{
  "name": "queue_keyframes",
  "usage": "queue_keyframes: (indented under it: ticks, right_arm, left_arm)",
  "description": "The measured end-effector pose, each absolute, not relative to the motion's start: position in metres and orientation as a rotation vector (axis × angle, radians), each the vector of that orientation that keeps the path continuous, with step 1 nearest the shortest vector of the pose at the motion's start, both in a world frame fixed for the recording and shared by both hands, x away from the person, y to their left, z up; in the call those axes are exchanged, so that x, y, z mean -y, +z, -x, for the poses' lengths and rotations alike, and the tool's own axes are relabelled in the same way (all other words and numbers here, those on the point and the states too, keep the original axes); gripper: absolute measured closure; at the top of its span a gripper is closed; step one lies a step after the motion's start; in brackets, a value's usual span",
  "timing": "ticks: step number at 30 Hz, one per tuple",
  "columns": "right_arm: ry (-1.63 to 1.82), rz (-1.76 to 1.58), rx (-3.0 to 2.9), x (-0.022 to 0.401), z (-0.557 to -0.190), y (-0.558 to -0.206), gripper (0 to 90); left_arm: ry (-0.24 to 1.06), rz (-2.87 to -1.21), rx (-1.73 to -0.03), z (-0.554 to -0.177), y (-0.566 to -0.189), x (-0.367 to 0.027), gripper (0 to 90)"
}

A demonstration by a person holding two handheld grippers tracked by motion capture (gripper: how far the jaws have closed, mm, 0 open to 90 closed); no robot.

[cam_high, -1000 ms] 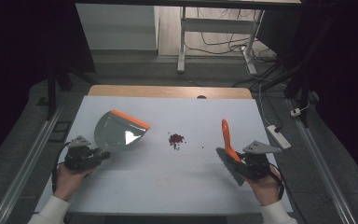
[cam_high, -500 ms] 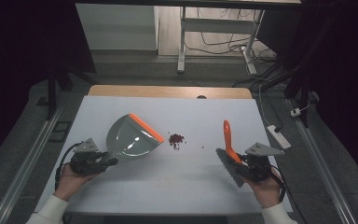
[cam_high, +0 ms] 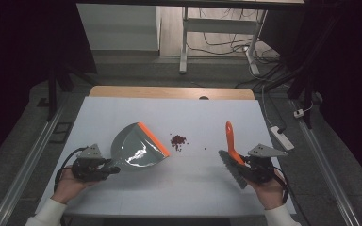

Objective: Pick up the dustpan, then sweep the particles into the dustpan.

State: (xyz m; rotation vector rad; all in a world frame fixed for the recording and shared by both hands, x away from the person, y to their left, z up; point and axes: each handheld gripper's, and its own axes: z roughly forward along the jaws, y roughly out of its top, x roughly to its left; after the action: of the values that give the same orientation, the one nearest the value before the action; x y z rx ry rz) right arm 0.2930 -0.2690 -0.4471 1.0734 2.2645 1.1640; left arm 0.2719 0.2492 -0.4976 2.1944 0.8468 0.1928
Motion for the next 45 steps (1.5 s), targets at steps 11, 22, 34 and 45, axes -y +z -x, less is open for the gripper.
queue_keyframes:
  ticks: [11, 22, 34, 45]
  right_arm:
    - [1.158, -1.069, -2.277, 0.268, -0.294, -0.449, 69.6]
    - [1.15, -1.058, -2.291, 0.264, -0.295, -0.45, 69.7]
    - [1.2, -1.043, -2.257, 0.251, -0.314, -0.428, 69.7]
    - [1.152, -1.016, -2.289, 0.212, -0.351, -0.419, 69.7]
  left_arm:
    - [0.116, -2.307, -0.808, -0.271, -0.5, -0.238, 61.5]
    - [0.059, -2.327, -0.813, -0.274, -0.497, -0.229, 61.5]
    - [0.012, -2.36, -0.82, -0.278, -0.495, -0.228, 61.5]
    - [-0.017, -2.368, -0.86, -0.297, -0.493, -0.229, 61.5]
